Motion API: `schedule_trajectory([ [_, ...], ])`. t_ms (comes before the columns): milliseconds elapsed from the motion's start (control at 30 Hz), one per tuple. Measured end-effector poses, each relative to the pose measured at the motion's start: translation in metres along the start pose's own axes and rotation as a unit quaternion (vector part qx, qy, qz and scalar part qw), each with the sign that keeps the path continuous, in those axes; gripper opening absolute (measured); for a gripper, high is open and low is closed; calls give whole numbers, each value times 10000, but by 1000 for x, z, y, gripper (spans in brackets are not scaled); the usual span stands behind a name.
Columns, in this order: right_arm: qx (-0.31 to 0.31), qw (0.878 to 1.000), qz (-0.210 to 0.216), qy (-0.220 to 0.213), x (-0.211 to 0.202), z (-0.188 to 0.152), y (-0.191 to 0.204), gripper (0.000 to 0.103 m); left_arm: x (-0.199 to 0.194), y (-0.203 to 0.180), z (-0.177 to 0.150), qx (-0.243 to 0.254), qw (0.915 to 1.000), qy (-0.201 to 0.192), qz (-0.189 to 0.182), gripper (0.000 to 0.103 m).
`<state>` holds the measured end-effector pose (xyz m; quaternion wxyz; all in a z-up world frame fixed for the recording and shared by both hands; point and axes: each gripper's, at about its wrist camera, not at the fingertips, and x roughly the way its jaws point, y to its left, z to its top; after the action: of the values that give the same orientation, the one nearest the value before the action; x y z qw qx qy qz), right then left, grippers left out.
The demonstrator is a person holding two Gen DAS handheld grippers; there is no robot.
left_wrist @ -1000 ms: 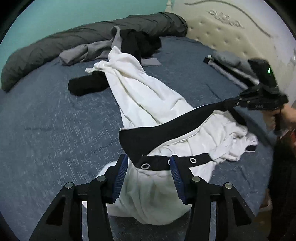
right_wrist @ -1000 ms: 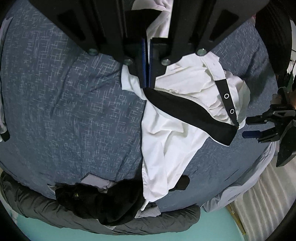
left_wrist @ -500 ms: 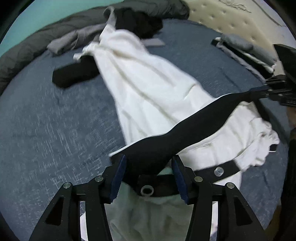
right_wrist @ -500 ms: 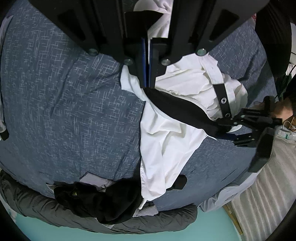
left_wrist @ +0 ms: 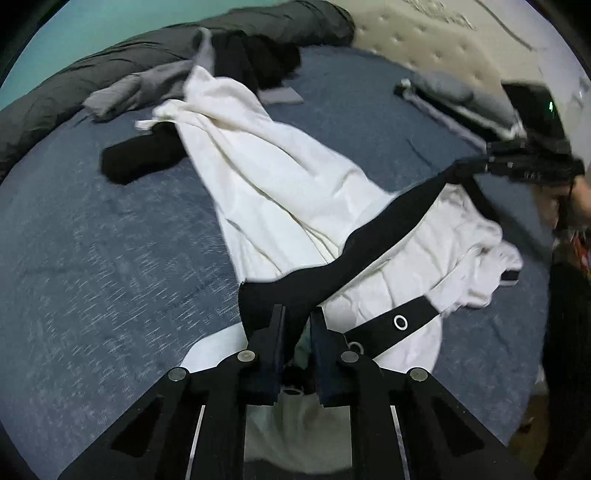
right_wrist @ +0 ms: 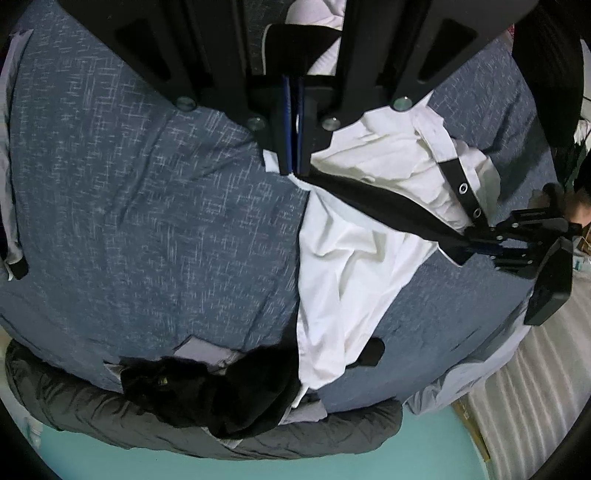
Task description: Fold clothes
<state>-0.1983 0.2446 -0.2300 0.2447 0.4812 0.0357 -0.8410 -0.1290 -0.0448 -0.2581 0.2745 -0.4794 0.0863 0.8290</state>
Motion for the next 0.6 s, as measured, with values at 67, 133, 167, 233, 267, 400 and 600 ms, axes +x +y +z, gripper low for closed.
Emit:
schedule_trajectory([
  [67, -18, 10000, 33, -27, -2, 1, 2, 2, -10, 2, -4, -202, 9997, -83, -98, 13],
  [133, -4, 10000, 48, -49, -1, 2, 4, 2, -16, 8, -11, -542, 9982, -123, -219, 13],
  [167, 0, 10000, 55, -56, -1, 3, 5, 2, -17, 9, -14, -651, 9976, -123, -211, 13],
  [233, -25, 10000, 62, -29, 0, 1, 6, 2, -15, 10, -21, -670, 9977, -60, 10, 13],
  [267, -38, 10000, 65, -16, 1, 1, 7, 2, -16, 9, -24, -648, 9978, -67, 106, 15],
  [400, -89, 9999, 80, 38, 4, -2, 10, 2, -24, 6, -25, -510, 9981, -299, 185, 37],
  [600, -152, 9998, 101, 95, 6, -5, 13, 2, -11, -6, -1, -143, 9992, -282, 243, 60],
])
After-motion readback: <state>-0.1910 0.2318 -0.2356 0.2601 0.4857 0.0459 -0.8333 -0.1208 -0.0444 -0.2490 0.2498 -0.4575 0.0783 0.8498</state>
